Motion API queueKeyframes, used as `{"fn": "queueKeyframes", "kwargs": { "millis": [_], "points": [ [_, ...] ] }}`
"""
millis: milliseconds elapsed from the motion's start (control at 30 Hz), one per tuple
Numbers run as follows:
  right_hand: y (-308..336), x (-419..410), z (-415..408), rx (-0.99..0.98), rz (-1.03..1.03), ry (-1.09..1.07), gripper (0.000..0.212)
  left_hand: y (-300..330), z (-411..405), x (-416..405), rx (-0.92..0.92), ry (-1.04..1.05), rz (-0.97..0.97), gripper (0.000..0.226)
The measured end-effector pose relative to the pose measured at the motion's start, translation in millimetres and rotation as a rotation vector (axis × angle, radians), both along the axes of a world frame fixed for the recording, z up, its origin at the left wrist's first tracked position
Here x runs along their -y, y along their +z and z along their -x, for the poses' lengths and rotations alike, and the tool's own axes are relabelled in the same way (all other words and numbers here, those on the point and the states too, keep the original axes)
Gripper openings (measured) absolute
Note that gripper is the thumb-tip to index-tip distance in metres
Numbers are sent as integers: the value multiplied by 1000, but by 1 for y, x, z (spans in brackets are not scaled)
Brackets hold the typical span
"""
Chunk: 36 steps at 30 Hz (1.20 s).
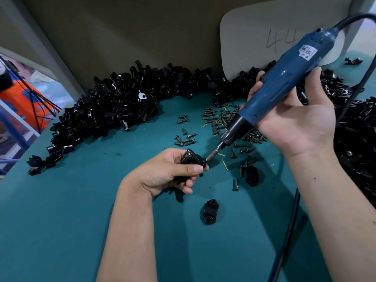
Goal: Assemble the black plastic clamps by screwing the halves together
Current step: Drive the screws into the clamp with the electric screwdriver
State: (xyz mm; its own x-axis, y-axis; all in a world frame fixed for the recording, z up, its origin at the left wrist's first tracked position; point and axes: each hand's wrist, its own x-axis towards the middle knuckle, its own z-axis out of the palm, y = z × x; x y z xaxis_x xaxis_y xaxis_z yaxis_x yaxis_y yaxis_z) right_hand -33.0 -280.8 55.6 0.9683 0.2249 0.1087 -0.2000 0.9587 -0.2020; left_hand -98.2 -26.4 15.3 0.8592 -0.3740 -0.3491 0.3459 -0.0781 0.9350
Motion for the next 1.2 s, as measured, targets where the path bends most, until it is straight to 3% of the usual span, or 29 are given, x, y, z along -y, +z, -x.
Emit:
{"fn": "queueKeyframes", "kwargs": {
  "millis": [400, 600, 733, 900, 1033, 1200],
  "points": [
    [6, -10, 3, -31, 123, -107, 39, 1, -1, -3, -58, -31, 11, 25],
    [12, -16, 6, -36, 408, -221, 57, 0, 0, -2, -81, -55, 45, 26],
    [16, -22, 7, -40, 547, -291, 43, 0, 0, 4, -83, -112, 36, 24],
    [17, -23, 6, -26, 578, -391, 35, 1, 0, 10, -95, -103, 57, 30],
    [20, -26, 8, -50, 560, -422, 28, 10, -4, 18, -241, 0, 47, 57],
    [26, -32, 12, -147, 554, -500, 35, 10, -9, 27, -165, 78, -144, 38]
  ]
}}
